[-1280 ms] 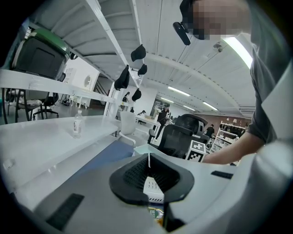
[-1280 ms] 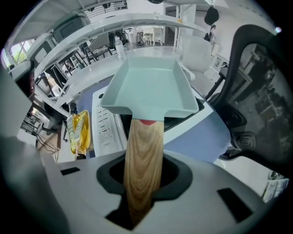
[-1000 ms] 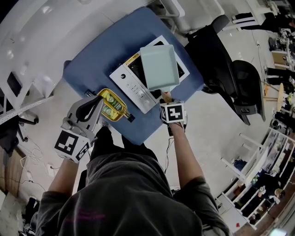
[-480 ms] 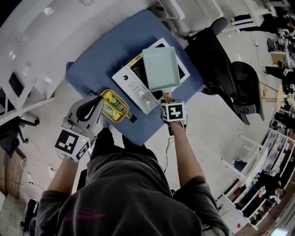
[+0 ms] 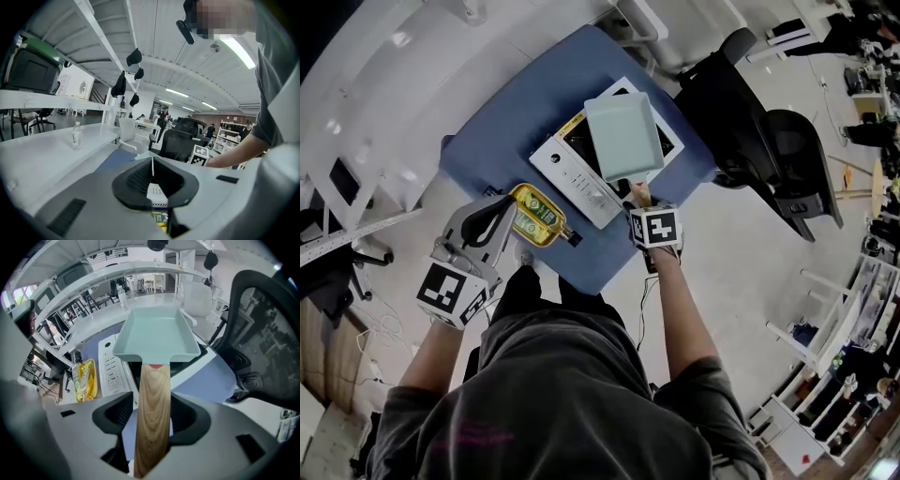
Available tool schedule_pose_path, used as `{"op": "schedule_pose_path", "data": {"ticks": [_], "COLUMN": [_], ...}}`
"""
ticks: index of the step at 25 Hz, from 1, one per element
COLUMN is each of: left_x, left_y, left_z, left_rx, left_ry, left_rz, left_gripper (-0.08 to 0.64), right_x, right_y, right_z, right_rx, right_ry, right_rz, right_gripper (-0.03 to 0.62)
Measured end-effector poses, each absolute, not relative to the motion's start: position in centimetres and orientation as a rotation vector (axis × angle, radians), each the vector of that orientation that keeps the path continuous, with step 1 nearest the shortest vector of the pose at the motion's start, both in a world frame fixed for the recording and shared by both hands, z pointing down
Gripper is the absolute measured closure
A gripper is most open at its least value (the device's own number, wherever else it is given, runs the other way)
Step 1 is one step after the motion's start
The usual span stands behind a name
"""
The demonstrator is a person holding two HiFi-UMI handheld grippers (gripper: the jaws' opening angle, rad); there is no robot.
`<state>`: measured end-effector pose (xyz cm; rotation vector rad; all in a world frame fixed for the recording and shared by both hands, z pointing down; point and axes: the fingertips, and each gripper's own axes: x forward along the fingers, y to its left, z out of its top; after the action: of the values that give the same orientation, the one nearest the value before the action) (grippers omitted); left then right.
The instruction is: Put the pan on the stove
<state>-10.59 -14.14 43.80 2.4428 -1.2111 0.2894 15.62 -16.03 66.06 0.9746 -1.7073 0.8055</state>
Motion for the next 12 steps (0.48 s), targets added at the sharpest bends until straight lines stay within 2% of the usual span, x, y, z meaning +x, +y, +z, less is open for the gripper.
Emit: {"op": "schedule_pose_path", "data": {"ticks": [4,12], "left_x": [-9.8,-8.1], "left_y": [-13.7,-12.3], "left_z": [42.7,40.7], "left_rx": [2.480,2.541], "left_ry": [-1.195,-1.173], "left_rz": [0.320,0.361], "left_gripper": [0.549,0.549], "right_x": [15.5,15.5], "right_y": [-16.0,-15.4], "right_z": [65.1,61.6], "right_rx": [1.002,1.092], "right_ry": [-1.755,-1.878], "right_rz": [0.804,0.800], "right_gripper": [0.350,0.337]}}
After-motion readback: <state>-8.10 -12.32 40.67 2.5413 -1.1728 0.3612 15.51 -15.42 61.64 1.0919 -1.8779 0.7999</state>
